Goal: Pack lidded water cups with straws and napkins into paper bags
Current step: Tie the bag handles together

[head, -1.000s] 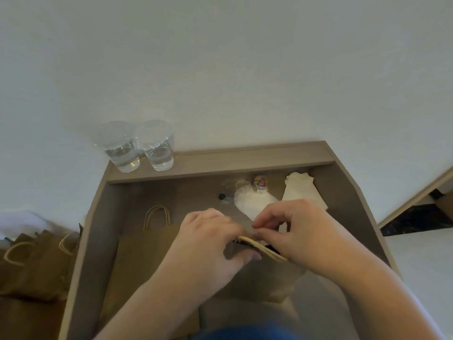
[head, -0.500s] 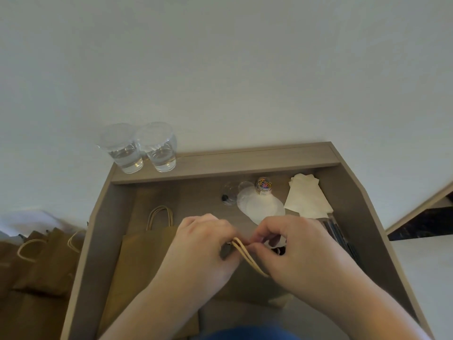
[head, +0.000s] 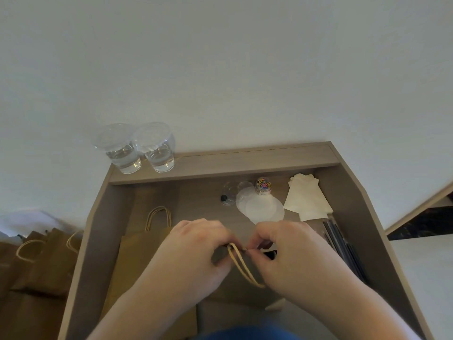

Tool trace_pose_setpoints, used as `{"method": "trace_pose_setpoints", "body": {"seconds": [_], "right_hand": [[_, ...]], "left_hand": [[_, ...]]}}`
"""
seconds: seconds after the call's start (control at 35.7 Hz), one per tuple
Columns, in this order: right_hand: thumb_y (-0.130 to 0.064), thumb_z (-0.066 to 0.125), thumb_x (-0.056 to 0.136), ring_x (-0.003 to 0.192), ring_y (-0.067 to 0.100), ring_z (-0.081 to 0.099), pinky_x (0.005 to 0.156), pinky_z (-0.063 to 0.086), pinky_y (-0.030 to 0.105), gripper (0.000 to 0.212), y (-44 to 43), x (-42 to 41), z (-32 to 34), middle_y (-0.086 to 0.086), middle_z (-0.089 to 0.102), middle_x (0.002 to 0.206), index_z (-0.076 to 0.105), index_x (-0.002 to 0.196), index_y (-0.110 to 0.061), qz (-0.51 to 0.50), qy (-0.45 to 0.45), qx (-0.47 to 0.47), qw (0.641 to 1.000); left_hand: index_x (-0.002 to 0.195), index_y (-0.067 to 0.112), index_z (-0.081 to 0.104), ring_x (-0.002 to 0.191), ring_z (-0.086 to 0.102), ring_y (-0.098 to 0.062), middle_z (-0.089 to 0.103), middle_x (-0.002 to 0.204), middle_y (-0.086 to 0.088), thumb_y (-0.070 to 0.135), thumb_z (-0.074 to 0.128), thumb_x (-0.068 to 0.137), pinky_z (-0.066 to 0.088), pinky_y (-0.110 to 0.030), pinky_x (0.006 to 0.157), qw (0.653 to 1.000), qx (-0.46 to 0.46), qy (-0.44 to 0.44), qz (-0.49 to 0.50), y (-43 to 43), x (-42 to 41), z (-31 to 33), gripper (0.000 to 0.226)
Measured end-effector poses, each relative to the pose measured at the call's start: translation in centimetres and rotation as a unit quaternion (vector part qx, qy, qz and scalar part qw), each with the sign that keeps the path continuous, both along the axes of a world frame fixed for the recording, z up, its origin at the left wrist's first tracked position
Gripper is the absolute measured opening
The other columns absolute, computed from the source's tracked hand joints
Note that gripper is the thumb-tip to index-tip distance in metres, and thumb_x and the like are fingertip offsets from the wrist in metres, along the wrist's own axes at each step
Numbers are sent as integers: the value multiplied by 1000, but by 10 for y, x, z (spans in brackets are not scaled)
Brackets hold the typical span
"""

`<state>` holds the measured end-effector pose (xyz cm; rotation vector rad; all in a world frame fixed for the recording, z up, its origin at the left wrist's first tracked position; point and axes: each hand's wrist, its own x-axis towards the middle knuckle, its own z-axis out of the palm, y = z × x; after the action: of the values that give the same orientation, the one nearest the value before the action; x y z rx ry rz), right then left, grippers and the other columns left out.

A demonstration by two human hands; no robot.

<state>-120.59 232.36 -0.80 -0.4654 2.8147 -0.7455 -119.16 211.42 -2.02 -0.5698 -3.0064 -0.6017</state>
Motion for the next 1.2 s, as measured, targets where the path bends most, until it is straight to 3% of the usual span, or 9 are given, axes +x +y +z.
{"method": "trace_pose_setpoints", "body": {"seconds": [0.22, 0.34, 0.42, 0.56, 0.62, 0.73, 0.84, 1.01, 1.2], "right_hand": [[-52, 63, 95, 88, 3, 65, 83, 58, 28, 14, -7, -4, 1, -22, 71, 89, 70, 102, -43, 21, -5, 33, 999], [-77, 50, 90, 94, -14, 63, 77, 47, 14, 36, 7, -15, 10, -34, 70, 98, 72, 107, -53, 31, -73, -27, 997], [-90, 36, 89, 110, -19, 59, 88, 49, 19, 47, 32, -12, 14, -44, 66, 113, 66, 115, -64, 12, -41, -108, 993], [-88, 61, 82, 132, -11, 53, 106, 47, 27, 58, 64, 7, -8, -39, 59, 134, 56, 135, -64, 29, -51, -81, 995], [-76, 68, 84, 125, -5, 59, 105, 50, 26, 49, 60, 8, -18, -33, 63, 127, 64, 130, -58, 35, -38, -68, 996], [-43, 72, 90, 101, 8, 69, 82, 58, 22, 15, 59, 6, -27, -23, 70, 104, 78, 103, -48, 30, 16, -93, 995], [-31, 81, 88, 92, 10, 70, 79, 56, 19, 19, 80, -3, -22, -19, 73, 91, 77, 88, -50, 57, 22, -130, 990], [-51, 76, 92, 85, 9, 74, 68, 57, 18, 3, 112, -18, 2, -17, 75, 89, 76, 94, -48, 150, 51, -205, 966], [-49, 76, 95, 77, 29, 70, 63, 57, 43, 30, 122, -42, -1, 10, 74, 85, 83, 93, -20, 243, -107, -382, 885]], "left_hand": [[103, 43, 80, 87, 63, 1, 68, 89, 22, 40, 68, 92, 52, -18, 76, 999, 36, 9, -20, -4, -2, -1, 16], [104, 41, 76, 94, 62, 3, 67, 96, 27, 49, 69, 94, 56, -26, 85, 997, 78, 22, -10, -11, -7, -4, 15], [120, 50, 65, 112, 56, 9, 59, 115, 37, 68, 65, 86, 48, -20, 99, 997, 74, -6, -9, -31, -11, -12, 38], [104, 56, 71, 99, 70, 7, 72, 104, 33, 64, 70, 85, 59, -24, 84, 975, 196, -104, -4, -54, -15, -31, 21], [102, 57, 73, 96, 71, 5, 75, 99, 31, 61, 73, 88, 56, -22, 79, 967, 226, -113, 12, -51, -16, -40, 15], [107, 52, 74, 98, 71, 2, 75, 100, 25, 59, 75, 81, 54, -18, 76, 937, 323, -83, 106, -33, -7, -48, 28], [108, 52, 73, 93, 72, 1, 75, 97, 24, 60, 78, 73, 55, -9, 73, 914, 367, -19, 173, -2, 15, -36, 36], [93, 40, 79, 88, 74, -9, 79, 89, 13, 48, 83, 78, 54, -9, 71, 884, 406, 60, 223, 38, 50, -1, 17], [90, 45, 80, 85, 73, -8, 78, 88, 12, 45, 79, 77, 55, -14, 72, 849, 417, 84, 313, 67, 93, 18, 14]]}}
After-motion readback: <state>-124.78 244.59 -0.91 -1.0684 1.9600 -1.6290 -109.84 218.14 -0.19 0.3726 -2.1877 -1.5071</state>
